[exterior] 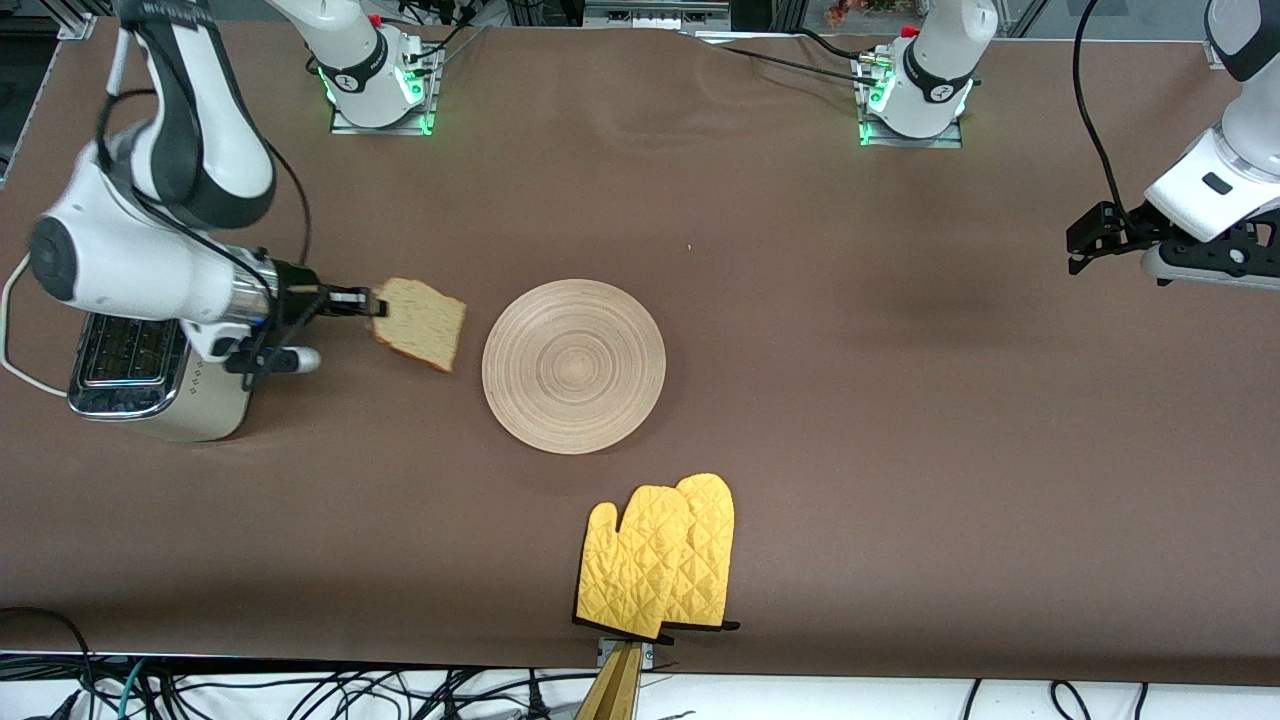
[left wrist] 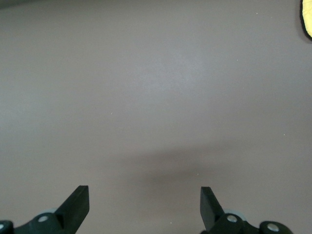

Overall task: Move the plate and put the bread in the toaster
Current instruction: 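Lift the bread with the right gripper while the left gripper withdraws, then lower the bread into a toaster slot with the right gripper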

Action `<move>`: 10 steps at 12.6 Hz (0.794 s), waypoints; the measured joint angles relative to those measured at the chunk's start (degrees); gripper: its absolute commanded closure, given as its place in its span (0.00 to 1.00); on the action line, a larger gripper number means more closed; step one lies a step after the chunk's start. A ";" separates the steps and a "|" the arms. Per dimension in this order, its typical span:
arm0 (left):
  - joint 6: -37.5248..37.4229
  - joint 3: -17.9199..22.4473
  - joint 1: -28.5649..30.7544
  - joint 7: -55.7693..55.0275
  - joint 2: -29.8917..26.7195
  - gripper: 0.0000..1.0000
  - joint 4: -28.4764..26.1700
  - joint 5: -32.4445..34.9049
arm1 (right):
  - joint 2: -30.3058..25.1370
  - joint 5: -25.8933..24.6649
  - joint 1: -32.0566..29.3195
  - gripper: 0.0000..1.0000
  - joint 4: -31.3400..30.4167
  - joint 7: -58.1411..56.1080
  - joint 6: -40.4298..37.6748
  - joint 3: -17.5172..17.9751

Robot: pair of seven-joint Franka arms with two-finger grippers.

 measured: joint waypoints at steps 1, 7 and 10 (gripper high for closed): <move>-0.34 -0.02 -0.01 -1.20 0.01 0.00 -0.01 -0.06 | -0.25 -4.14 -0.09 1.00 2.90 0.03 -4.65 -1.95; -3.27 -0.29 -0.07 -10.47 -0.05 0.00 0.19 -4.33 | 0.07 -25.27 -0.68 1.00 16.67 -8.47 -17.69 -10.59; -5.18 -0.81 -0.27 -11.22 -0.15 0.00 1.72 -5.10 | 1.75 -29.15 -0.83 1.00 18.29 -13.40 -17.27 -15.26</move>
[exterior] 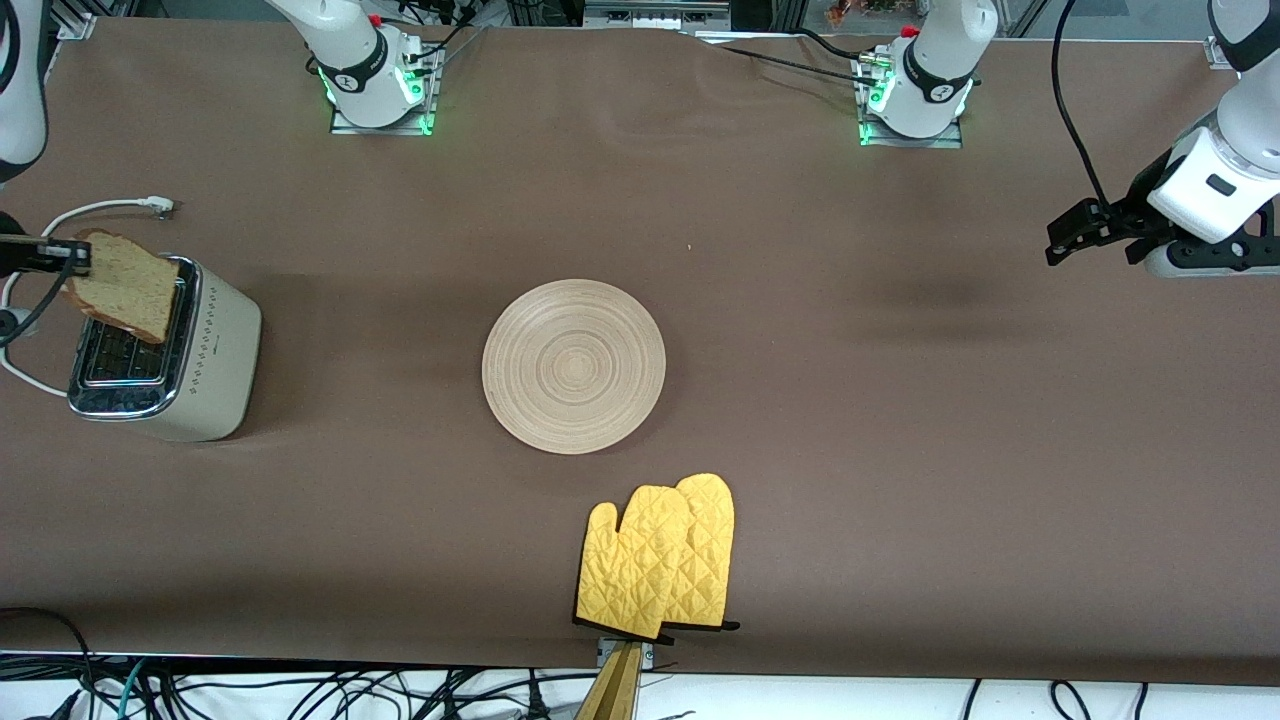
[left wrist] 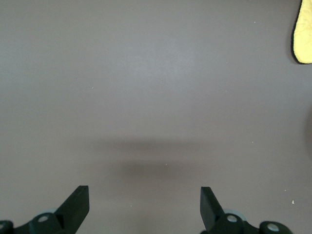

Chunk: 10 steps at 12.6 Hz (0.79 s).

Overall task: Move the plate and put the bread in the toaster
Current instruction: 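Lower the bread into a toaster slot with the right gripper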

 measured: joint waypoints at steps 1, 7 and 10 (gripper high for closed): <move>-0.37 -0.38 -0.37 -0.01 0.08 0.00 0.85 0.00 | 0.88 -0.78 -0.06 1.00 0.06 -0.69 1.00 -1.14; -6.81 -3.05 -0.31 -0.14 8.41 0.00 14.44 1.06 | 6.41 -1.44 -0.46 1.00 0.41 -0.99 4.02 -1.92; -7.29 -3.01 -0.21 -0.15 9.32 0.00 15.45 1.07 | 6.67 -1.47 -0.51 1.00 0.60 -0.99 4.98 -1.97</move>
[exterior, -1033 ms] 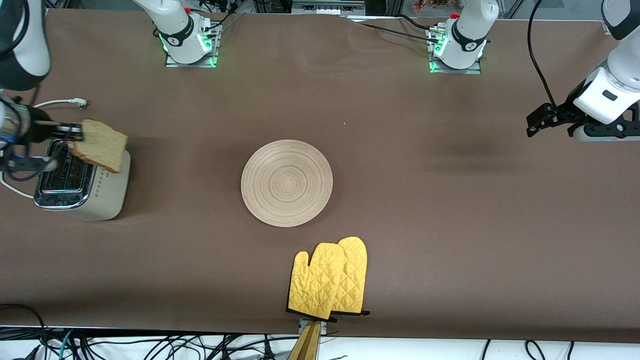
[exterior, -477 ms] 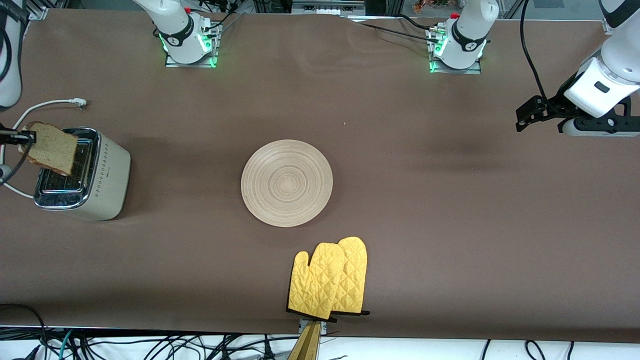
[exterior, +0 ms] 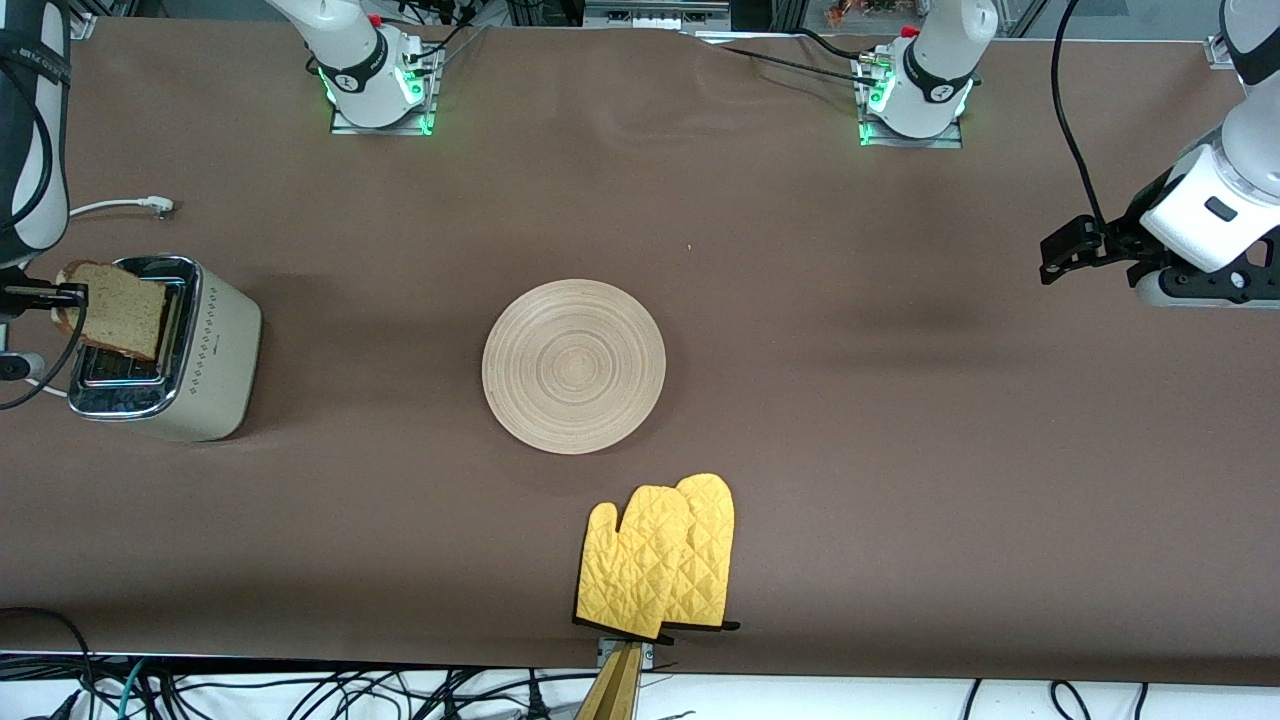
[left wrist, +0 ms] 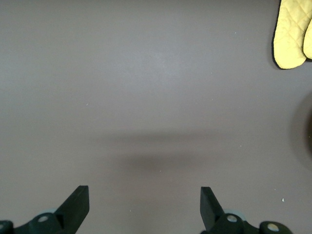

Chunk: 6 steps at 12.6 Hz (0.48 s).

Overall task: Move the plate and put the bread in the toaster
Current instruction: 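Lower the bread into a toaster slot with the right gripper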

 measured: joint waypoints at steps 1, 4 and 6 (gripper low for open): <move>-0.05 -0.01 -0.01 0.00 0.00 0.00 0.07 0.00 | 0.10 0.00 0.00 1.00 0.00 0.00 0.86 0.00; -0.15 -0.03 -0.01 -0.44 0.00 0.00 0.20 0.00 | 0.99 0.00 0.01 0.63 0.00 0.00 4.22 0.00; -0.49 0.11 0.04 -0.44 0.01 0.00 0.21 0.00 | 1.58 0.02 0.01 0.00 0.00 0.01 4.46 0.00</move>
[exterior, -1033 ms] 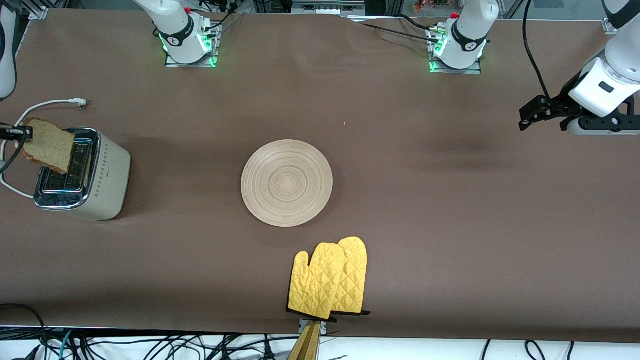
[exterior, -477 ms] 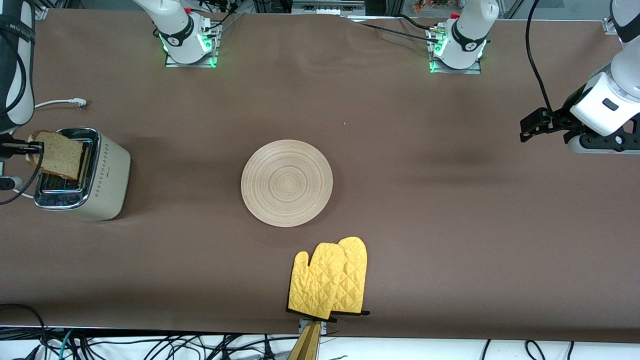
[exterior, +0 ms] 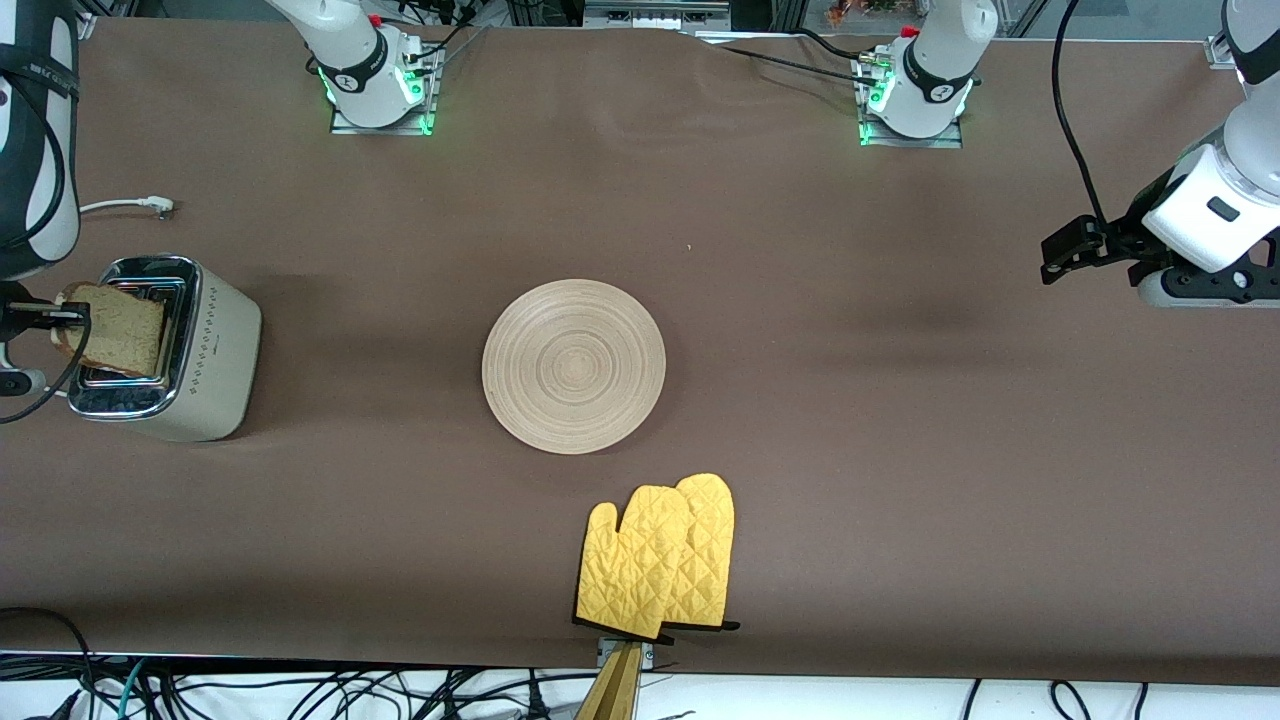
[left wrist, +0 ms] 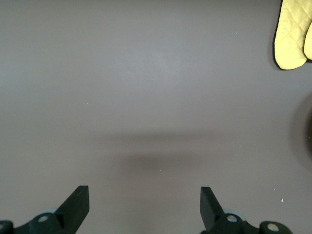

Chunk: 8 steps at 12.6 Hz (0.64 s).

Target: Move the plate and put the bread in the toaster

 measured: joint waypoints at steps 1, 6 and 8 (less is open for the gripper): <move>-0.32 0.05 0.00 0.00 0.04 0.00 0.00 0.00 | 0.05 0.13 0.02 0.00 0.01 0.00 0.10 0.01; -0.43 0.18 0.02 0.00 0.25 0.00 1.92 -0.03 | -1.45 7.06 0.92 0.00 1.63 -0.04 -2.15 0.48; -0.53 0.18 0.02 0.00 0.62 0.00 2.29 -0.03 | -3.19 13.24 1.29 0.00 2.03 -0.51 -5.89 0.53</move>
